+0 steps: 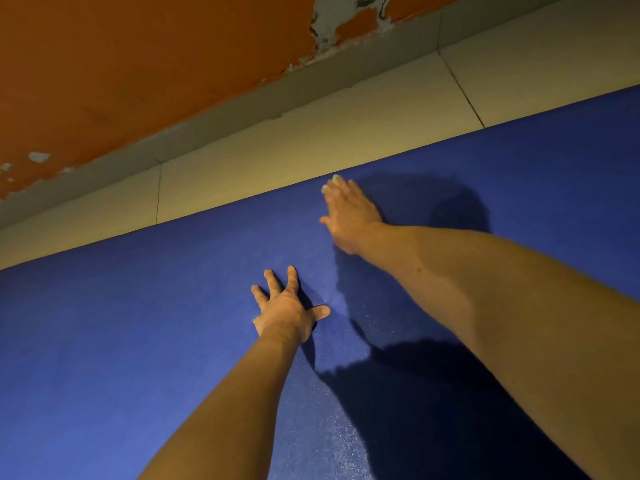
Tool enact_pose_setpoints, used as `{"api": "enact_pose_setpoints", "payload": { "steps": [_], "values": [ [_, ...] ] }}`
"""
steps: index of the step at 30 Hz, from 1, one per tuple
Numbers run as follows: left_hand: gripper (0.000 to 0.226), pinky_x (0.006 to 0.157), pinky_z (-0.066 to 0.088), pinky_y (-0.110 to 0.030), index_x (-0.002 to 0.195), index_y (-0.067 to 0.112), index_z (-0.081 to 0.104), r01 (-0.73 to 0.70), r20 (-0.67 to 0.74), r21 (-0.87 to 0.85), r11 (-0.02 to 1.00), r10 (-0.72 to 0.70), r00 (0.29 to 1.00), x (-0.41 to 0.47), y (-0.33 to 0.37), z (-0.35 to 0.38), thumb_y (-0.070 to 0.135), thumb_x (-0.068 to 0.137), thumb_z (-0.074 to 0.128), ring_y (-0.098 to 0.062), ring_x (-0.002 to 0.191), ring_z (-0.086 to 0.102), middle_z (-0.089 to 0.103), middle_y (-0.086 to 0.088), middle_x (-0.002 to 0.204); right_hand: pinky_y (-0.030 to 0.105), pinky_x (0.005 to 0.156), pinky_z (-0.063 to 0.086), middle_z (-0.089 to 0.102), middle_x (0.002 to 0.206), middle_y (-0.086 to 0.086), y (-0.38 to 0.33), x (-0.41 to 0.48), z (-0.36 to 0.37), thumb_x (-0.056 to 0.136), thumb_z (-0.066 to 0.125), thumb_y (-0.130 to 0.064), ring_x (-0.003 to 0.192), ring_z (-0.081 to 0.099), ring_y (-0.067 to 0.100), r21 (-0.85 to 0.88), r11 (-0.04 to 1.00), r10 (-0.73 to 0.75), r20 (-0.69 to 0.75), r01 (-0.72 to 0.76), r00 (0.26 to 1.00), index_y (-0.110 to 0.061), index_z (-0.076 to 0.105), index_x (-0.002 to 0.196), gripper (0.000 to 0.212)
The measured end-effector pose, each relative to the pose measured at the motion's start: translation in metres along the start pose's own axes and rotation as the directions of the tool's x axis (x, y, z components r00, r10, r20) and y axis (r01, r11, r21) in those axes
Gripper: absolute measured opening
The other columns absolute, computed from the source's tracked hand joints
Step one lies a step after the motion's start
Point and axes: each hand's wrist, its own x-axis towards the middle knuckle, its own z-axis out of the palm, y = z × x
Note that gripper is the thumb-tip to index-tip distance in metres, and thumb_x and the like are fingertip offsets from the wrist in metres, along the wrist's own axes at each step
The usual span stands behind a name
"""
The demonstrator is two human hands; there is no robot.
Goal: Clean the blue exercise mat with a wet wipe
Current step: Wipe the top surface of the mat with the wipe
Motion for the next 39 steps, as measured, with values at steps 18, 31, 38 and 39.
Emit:
{"api": "enact_pose_setpoints", "payload": {
  "steps": [18,31,38,39],
  "values": [
    [0.111,0.109,0.030,-0.065,0.155,0.044,-0.013,0.002,0.004,-0.005,1.000,-0.002,1.000,-0.001,0.001,-0.001,0.067,0.081,0.066,-0.035,0.151,-0.021,-0.028,0.007,0.163,0.040,0.126,-0.003,-0.003,0.169,0.014,0.002,-0.035,0.023,0.109,0.030,-0.042,0.156,-0.009,0.028,0.093,0.989,-0.107,-0.063,0.113,0.992,-0.005,0.002,0.161,0.069],
    [0.112,0.113,0.028,-0.065,0.156,0.042,-0.011,-0.012,-0.014,-0.016,1.000,0.012,1.000,-0.005,0.001,0.000,0.068,0.080,0.067,-0.035,0.151,-0.019,-0.026,0.005,0.164,0.050,0.125,0.005,0.002,0.168,0.019,-0.061,-0.076,0.038,0.106,0.033,-0.047,0.154,-0.004,0.041,-0.039,0.988,-0.151,0.014,0.151,0.988,0.002,0.008,0.159,0.076],
    [0.102,0.112,0.033,-0.059,0.157,0.042,-0.006,-0.045,-0.056,-0.024,0.999,0.044,0.997,-0.012,-0.010,0.007,0.071,0.084,0.059,-0.029,0.152,-0.018,-0.021,0.010,0.164,0.041,0.126,0.003,0.007,0.169,0.011,0.016,-0.069,0.019,0.106,0.036,-0.025,0.156,0.000,0.029,0.039,0.990,-0.131,-0.040,0.132,0.991,-0.009,0.015,0.160,0.060],
    [0.099,0.114,0.032,-0.059,0.157,0.041,-0.004,-0.059,-0.063,-0.030,0.998,0.057,0.996,-0.014,-0.013,0.009,0.070,0.085,0.057,-0.028,0.152,-0.019,-0.020,0.011,0.165,0.041,0.126,-0.002,0.002,0.169,0.011,0.034,-0.069,0.019,0.107,0.032,-0.024,0.156,-0.005,0.029,0.023,0.998,-0.064,-0.023,0.065,0.998,-0.008,0.008,0.161,0.061]
  ]
}}
